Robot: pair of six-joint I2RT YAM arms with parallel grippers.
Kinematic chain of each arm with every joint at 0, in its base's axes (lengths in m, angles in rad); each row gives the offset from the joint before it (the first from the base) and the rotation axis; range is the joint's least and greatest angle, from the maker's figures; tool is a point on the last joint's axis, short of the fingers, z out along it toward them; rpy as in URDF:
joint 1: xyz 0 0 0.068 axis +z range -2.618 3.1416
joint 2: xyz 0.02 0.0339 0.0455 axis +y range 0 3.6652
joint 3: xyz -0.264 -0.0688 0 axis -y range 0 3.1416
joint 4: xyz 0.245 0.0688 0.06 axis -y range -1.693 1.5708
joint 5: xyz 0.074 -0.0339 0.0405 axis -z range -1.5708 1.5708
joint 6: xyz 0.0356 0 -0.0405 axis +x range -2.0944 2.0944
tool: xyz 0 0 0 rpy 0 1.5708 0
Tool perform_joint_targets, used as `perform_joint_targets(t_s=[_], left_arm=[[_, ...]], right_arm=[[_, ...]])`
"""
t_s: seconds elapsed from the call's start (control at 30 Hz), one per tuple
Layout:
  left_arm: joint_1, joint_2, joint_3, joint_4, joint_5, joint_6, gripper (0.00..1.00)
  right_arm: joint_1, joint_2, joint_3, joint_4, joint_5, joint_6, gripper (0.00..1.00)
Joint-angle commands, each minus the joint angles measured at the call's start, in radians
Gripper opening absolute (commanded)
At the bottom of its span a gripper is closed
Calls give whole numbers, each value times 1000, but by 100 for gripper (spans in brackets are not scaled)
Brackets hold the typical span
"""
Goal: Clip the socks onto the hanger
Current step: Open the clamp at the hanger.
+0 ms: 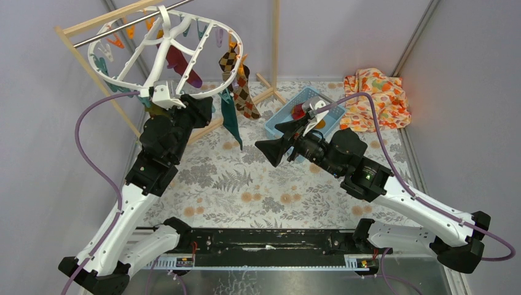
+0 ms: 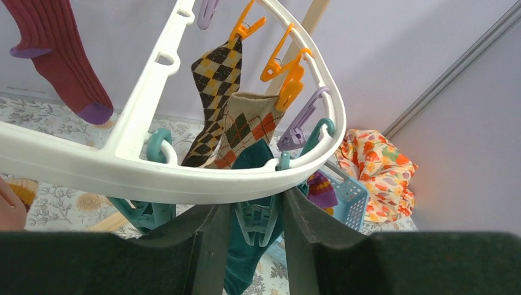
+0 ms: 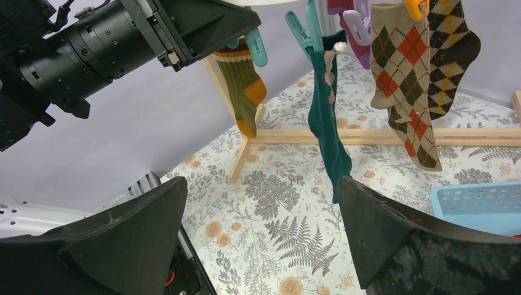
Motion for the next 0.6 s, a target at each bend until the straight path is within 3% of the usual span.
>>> perform_joint_targets(t_s=[0.0,0.17,0.33,0.57], left_arm=[[-4,-11,-11,13,-29,16,37],[-4,-9,-8,14,-16,20,11],[-4,-9,-7,11,-11,18,0],[-5,-21,-17,4,-10,17,0]], right_arm=[[3,-1,6,50,12,11,100],[3,0,4,50,12,15,100],[2,10,7,49,19,12,100],[-7,35,30,12,180,5,100]])
